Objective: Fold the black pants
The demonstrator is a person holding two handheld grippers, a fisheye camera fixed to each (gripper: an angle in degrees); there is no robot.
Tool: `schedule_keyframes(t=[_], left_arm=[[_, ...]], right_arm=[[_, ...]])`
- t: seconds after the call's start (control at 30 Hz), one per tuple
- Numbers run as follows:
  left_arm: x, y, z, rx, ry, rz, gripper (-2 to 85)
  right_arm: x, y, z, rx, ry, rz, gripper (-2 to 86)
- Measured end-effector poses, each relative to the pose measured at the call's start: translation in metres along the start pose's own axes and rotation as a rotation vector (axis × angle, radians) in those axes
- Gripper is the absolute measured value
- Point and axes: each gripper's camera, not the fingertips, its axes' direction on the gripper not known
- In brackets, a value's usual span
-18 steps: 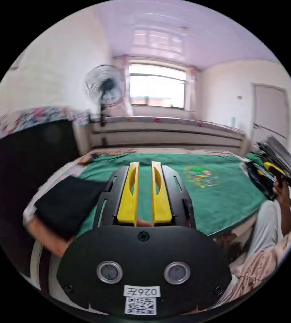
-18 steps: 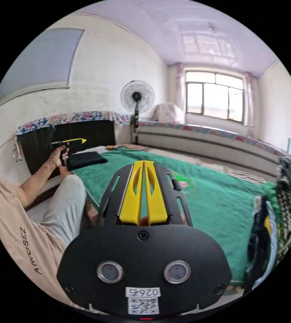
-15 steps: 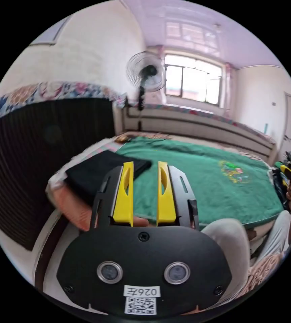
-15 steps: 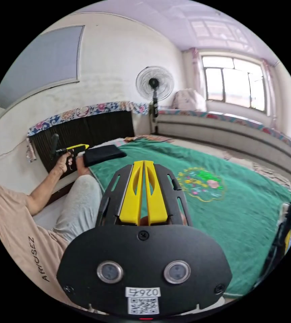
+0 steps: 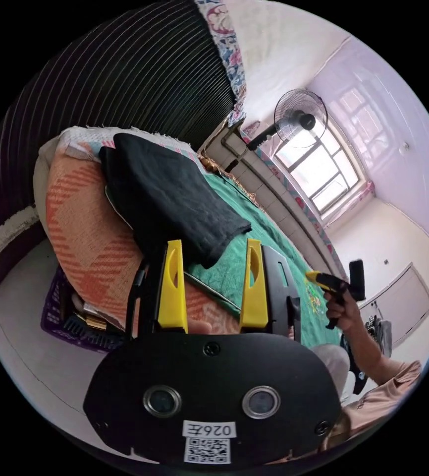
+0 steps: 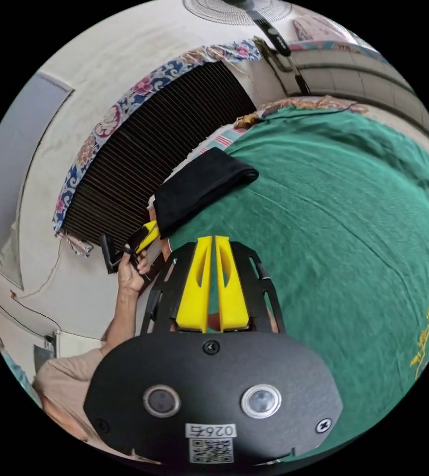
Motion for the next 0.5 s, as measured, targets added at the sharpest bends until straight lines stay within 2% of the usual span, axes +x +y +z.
schedule_keyframes(t=[0.13,0.27,0.37,0.5], left_arm=[[-0.010,0.033,0.017,-0.007,-0.006,0.034,13.8],[-0.028,0.065,0.035,-0.015,-0.016,-0.016,9.4],[-0.028,0.085,0.051,-0.010,0.023,0.008,10.0],[-0.008,0.100,0.080,-0.020,-0.034,0.064,7.6]], right_arm=[[0.032,-0.072,0.015,-0.040,-0.070,0.111,7.0],[0.073,-0.129,0.033,-0.067,-0.275,0.317,11.6],[0.084,-0.153,0.041,-0.070,-0.381,0.388,11.1],[0.073,-0.182,0.032,-0.027,-0.387,0.371,8.9]])
